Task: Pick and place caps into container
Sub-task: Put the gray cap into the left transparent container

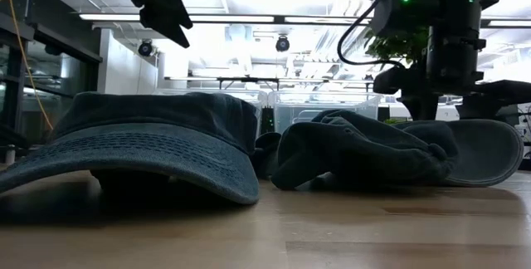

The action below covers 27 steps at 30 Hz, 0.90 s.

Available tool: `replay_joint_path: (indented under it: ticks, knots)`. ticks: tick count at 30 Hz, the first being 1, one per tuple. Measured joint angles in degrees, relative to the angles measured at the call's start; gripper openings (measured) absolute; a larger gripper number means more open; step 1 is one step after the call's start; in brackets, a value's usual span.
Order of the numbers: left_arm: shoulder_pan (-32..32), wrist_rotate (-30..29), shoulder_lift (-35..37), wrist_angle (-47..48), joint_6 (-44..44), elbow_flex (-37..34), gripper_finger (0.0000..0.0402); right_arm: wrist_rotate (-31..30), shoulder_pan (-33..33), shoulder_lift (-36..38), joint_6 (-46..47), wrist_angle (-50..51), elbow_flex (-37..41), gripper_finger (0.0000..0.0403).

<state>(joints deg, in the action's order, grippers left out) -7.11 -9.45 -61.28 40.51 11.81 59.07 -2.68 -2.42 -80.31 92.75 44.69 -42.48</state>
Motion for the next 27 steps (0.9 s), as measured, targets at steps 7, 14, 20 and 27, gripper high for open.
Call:
replay_joint_path:
  ticks: [7,14,20,27]
  knots:
    - [0.00,0.02,0.00,0.07,0.00,0.00,0.0293,1.98,-0.56,0.07,-0.91,0.89,0.00,0.0176]
    - [0.00,0.04,0.00,0.11,0.00,0.00,0.0293,3.09,-2.14,0.12,-1.07,4.38,0.00,0.0114]
    - [0.00,0.04,0.00,0.11,0.00,0.00,0.0293,2.92,-2.23,0.19,-3.22,5.12,-0.09,0.0025]
    - [0.00,0.04,0.00,0.11,0.00,0.00,0.0293,1.82,-2.10,0.67,-7.11,4.66,-0.98,0.0020]
